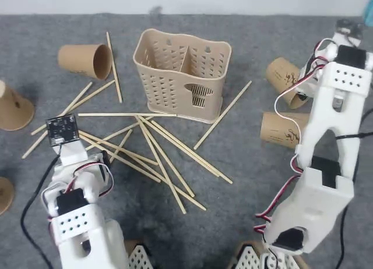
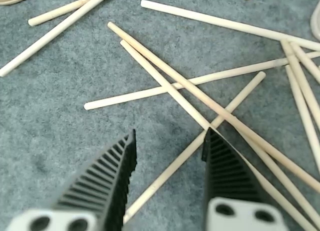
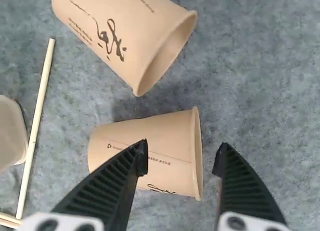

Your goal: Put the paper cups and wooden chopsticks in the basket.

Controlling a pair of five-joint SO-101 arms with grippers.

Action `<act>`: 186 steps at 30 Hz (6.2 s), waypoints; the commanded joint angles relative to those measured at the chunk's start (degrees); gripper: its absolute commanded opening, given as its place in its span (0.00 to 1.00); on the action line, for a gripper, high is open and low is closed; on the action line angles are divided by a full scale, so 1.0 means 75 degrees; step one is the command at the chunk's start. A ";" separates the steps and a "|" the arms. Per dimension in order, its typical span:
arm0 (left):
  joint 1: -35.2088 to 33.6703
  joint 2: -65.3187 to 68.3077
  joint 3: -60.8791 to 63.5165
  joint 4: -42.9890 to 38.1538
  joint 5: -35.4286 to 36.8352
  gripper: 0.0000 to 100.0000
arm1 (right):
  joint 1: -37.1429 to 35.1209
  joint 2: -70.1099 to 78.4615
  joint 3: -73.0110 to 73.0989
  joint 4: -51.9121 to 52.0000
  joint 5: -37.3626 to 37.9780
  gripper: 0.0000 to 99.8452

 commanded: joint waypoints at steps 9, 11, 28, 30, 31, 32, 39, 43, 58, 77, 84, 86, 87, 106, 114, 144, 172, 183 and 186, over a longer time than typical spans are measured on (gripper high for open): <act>0.0059 -0.0129 -0.0018 -0.0117 0.0047 0.21 | 0.0041 0.0592 -0.0305 -0.1260 -0.0164 0.21; 0.0059 -0.0129 -0.0018 -0.0117 0.0047 0.21 | 0.0041 0.0803 -0.0305 -0.1588 -0.0176 0.21; 0.0070 -0.0129 -0.0018 -0.0141 0.0047 0.21 | -0.0803 0.1319 -0.0352 -0.3440 -0.0176 0.21; 0.0070 -0.0129 -0.0018 -0.0141 0.0047 0.21 | -0.0920 0.1319 -0.0352 -0.3593 -0.0176 0.21; 0.0070 -0.0129 -0.0018 -0.0141 0.0047 0.21 | -0.0979 0.1319 -0.0352 -0.3686 -0.0176 0.21; 0.0070 -0.0129 -0.0018 -0.0141 0.0047 0.21 | -0.1014 0.1319 -0.0352 -0.3804 -0.0176 0.19; 0.0070 -0.0129 -0.0018 -0.0152 0.0047 0.21 | -0.1061 0.1342 -0.0328 -0.4507 -0.0176 0.02; 0.0070 -0.0129 -0.0018 -0.0152 0.0047 0.21 | -0.0967 0.1600 -0.0352 -0.5128 -0.0094 0.03; 0.0070 -0.0129 -0.0018 -0.0152 0.0047 0.21 | -0.0662 0.2913 -0.0563 -0.8375 -0.0070 0.03; 0.0082 -0.0129 -0.0018 -0.0152 0.0047 0.21 | -0.0862 0.2210 -0.0563 -0.7344 0.3083 0.10; 0.0094 -0.0129 -0.0018 -0.0152 0.0047 0.21 | -0.0873 0.2210 -0.0563 -0.6769 0.6189 0.20; 0.0094 -0.0129 -0.0029 -0.0152 0.0047 0.21 | -0.0873 0.2210 -0.0563 -0.6769 0.6646 0.23; 0.0094 -0.0129 -0.0029 -0.0164 0.0047 0.21 | -0.0873 0.2198 -0.0563 -0.6769 0.6857 0.23; 0.0094 -0.0129 -0.0029 -0.0164 0.0047 0.21 | -0.0768 0.0053 -0.0176 -0.3499 0.9131 0.23; 0.0105 -0.0129 -0.0041 -0.0270 0.0059 0.21 | -0.0733 -0.2057 0.2274 -0.3979 0.9260 0.23; 0.0105 -0.0129 -0.0029 -0.0316 0.0059 0.21 | -0.0920 0.2983 0.0692 -1.0274 0.9788 0.30; 0.0105 -0.0129 -0.0029 -0.0316 0.0059 0.21 | -0.1073 0.5304 -0.6330 -0.5667 0.6998 0.01; 0.0105 -0.0129 -0.0029 -0.0316 0.0059 0.21 | -0.1119 0.4952 -0.8510 -0.0791 0.5966 0.01; 0.0105 -0.0129 -0.0029 -0.0316 0.0059 0.21 | -0.1049 0.4390 -0.8287 0.0205 0.5568 0.01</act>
